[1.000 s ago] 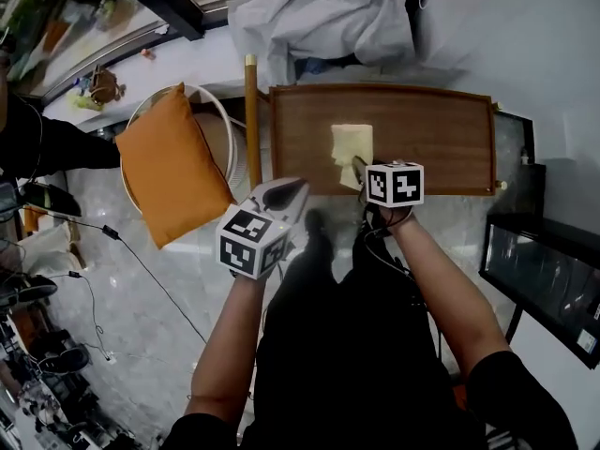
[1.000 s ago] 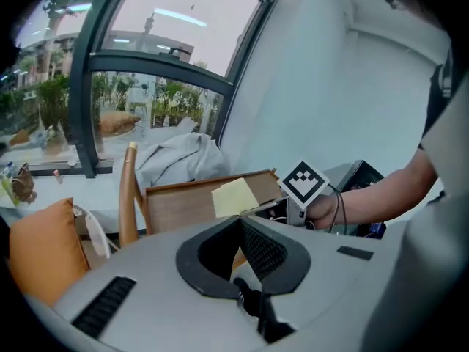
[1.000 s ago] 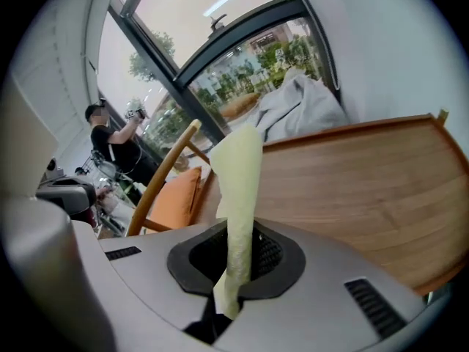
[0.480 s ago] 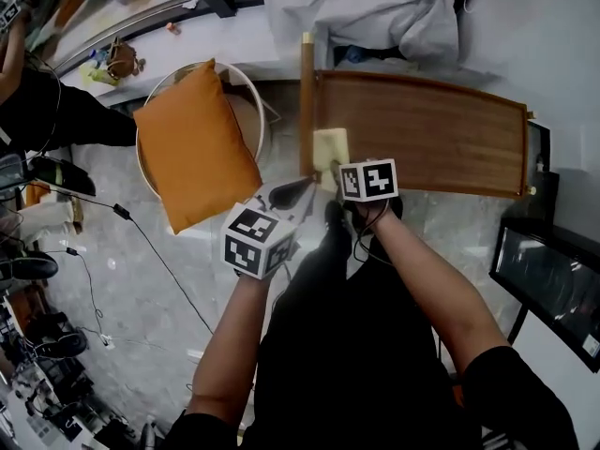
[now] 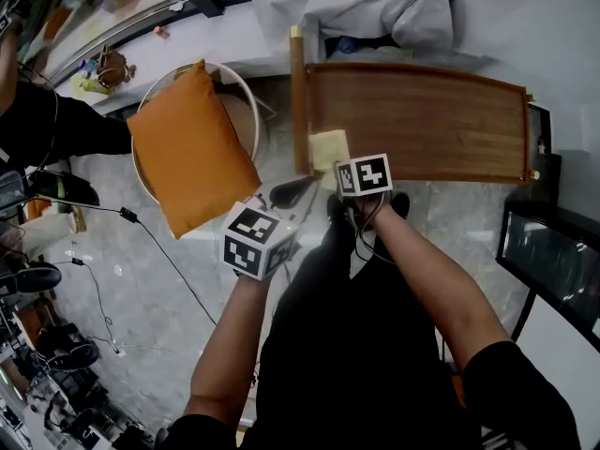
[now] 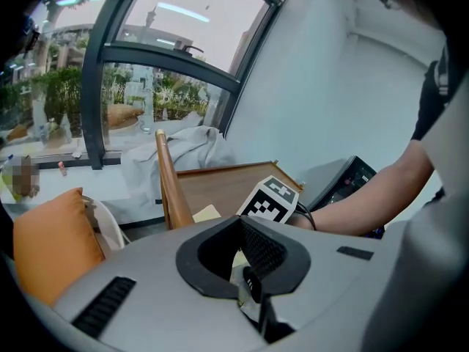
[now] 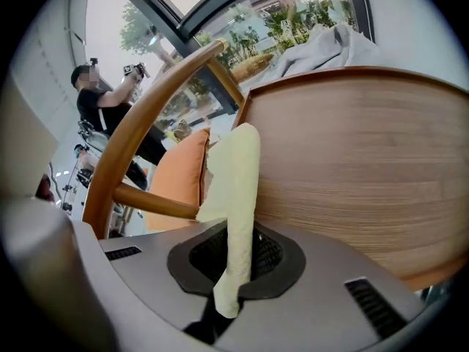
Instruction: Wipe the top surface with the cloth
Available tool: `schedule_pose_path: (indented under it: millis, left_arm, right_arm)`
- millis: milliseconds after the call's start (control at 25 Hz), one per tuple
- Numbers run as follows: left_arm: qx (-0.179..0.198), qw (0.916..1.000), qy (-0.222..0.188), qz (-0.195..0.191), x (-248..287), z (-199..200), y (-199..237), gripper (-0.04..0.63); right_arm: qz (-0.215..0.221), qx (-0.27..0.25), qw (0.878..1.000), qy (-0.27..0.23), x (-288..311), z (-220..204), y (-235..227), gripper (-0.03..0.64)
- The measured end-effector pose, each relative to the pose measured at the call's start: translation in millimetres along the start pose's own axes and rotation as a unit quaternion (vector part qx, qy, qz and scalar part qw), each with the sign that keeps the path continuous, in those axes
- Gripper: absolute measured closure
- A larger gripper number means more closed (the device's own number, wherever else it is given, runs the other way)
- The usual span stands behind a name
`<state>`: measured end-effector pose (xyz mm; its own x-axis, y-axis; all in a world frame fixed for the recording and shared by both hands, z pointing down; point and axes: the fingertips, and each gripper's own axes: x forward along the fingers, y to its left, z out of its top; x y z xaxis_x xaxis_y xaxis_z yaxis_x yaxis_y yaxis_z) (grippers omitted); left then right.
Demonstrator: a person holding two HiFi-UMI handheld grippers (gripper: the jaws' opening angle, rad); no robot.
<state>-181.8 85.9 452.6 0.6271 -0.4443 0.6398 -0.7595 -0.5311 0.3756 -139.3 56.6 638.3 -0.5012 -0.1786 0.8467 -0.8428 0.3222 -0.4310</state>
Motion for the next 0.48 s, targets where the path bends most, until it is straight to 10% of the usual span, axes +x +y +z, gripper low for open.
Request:
schedule_pose_path:
  millis: [480]
  left_arm:
    - [0.006, 0.9999, 0.007, -0.011, 50, 20, -44, 0.586]
  right_arm:
    - [-0.031, 0.024, 0.999, 0.011, -42, -15, -81, 0.584]
